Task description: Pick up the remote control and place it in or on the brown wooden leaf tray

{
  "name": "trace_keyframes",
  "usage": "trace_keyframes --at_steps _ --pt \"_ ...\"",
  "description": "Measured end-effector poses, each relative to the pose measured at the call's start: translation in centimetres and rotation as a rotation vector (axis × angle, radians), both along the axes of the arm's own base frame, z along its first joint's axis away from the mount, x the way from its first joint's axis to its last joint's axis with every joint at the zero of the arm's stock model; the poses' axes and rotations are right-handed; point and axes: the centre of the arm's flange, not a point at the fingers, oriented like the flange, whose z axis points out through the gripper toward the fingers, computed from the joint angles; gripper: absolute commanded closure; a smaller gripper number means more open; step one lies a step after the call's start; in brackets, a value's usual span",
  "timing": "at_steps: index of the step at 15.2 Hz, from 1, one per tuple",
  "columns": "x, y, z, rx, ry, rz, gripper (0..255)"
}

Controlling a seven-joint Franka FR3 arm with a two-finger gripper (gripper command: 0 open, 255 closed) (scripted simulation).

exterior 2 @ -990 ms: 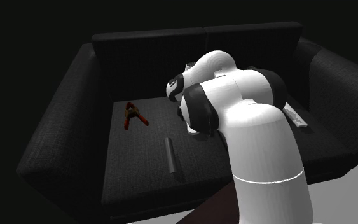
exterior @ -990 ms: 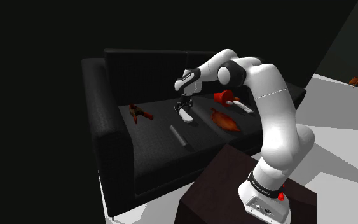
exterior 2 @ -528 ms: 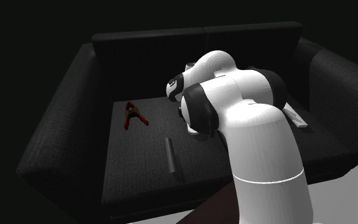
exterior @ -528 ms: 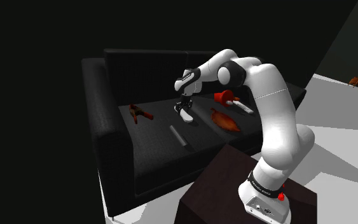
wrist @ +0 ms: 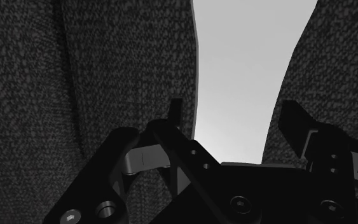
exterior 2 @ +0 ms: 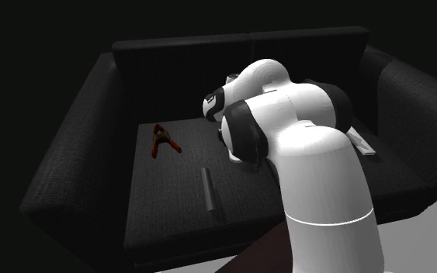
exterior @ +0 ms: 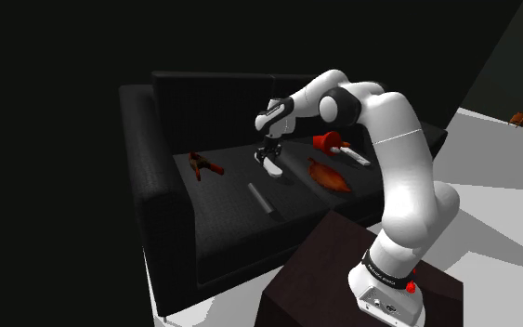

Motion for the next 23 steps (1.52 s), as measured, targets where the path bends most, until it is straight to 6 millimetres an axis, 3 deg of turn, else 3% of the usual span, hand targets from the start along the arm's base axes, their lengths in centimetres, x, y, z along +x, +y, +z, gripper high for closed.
trace_keyframes --at_steps 18,23 --pt "0.0 -0.1 9.3 0.0 0.0 0.0 255" --pt "-4.4 -3.0 9.7 0.0 0.0 -0.001 255"
